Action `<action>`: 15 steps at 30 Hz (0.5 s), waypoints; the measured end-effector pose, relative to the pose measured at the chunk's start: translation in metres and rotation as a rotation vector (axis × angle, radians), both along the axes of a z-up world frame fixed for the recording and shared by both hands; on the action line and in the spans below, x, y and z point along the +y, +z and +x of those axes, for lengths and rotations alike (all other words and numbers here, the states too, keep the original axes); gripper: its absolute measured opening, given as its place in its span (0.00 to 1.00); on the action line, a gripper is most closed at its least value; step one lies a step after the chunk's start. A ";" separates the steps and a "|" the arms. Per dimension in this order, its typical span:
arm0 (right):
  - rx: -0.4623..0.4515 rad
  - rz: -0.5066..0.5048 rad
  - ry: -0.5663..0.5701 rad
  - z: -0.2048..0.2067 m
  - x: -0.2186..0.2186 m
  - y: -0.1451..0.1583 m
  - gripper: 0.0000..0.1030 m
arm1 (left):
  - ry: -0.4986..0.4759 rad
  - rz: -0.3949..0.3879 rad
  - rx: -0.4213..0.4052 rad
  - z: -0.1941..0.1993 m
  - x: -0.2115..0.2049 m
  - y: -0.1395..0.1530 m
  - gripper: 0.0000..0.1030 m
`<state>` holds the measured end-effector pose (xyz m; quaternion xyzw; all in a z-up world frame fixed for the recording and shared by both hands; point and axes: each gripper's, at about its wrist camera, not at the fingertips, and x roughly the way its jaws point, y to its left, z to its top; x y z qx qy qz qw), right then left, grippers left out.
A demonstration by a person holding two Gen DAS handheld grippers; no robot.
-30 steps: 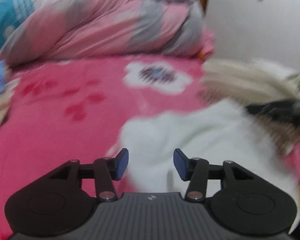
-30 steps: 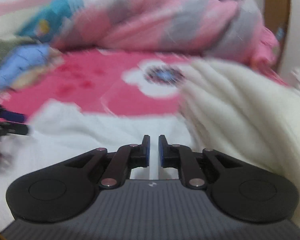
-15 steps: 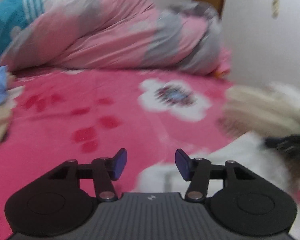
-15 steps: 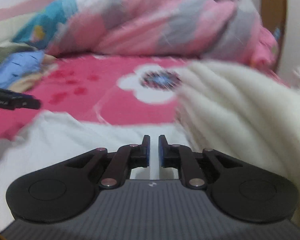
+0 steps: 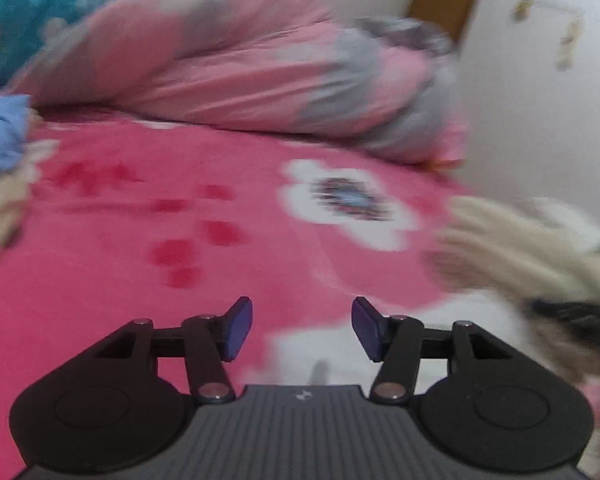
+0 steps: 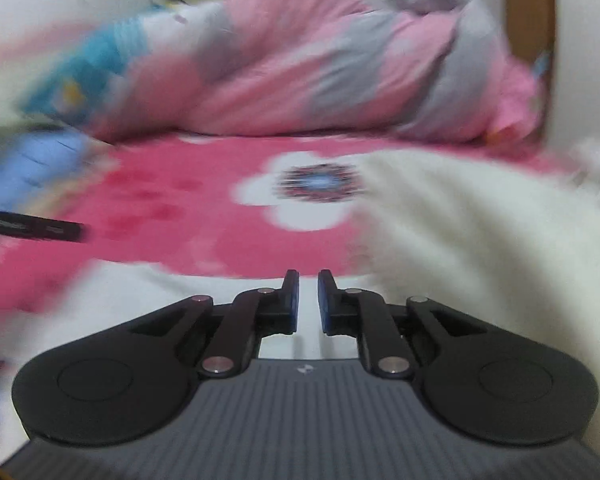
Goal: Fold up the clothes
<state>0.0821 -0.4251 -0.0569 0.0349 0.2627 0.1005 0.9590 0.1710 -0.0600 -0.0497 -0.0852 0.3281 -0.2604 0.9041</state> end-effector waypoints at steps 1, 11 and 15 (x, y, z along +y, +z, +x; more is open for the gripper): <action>0.034 0.040 0.056 -0.001 0.005 -0.004 0.10 | -0.068 -0.016 0.005 -0.015 -0.009 0.002 0.56; 0.120 -0.003 -0.174 -0.062 -0.053 -0.007 0.08 | -0.042 0.222 0.032 -0.074 0.001 -0.012 0.50; 0.068 0.121 -0.063 -0.077 -0.029 0.003 0.08 | -0.211 0.116 0.008 -0.093 -0.043 0.003 0.53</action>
